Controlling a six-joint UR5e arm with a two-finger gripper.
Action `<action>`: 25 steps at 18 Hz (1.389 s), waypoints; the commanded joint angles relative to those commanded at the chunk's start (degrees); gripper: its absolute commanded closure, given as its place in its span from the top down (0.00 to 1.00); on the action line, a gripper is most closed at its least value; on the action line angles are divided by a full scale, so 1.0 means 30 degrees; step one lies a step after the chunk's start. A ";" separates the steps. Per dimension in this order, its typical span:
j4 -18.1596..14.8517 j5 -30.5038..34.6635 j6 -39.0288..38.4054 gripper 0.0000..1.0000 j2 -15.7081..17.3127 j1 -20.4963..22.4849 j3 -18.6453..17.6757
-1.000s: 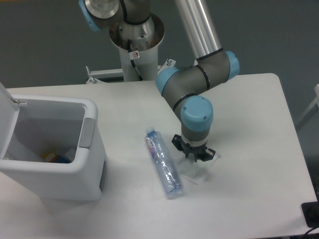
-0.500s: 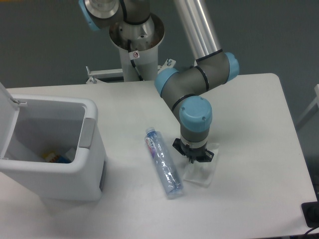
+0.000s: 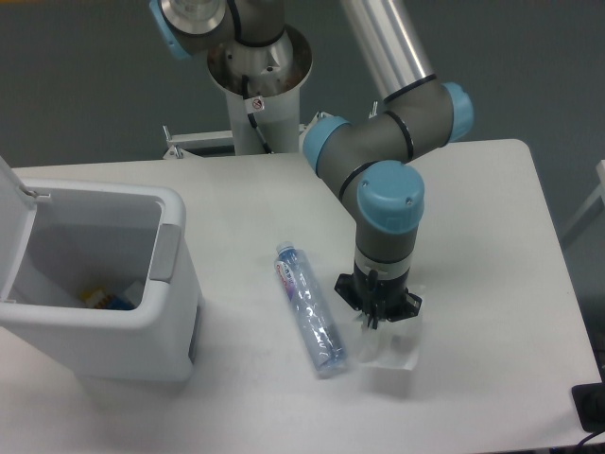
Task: Place the trash in the trash can
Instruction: 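Lift the tissue and carry it over the white trash bin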
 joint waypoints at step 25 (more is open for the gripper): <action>0.0146 -1.2164 -0.3076 0.00 0.7325 -0.2780 -0.1666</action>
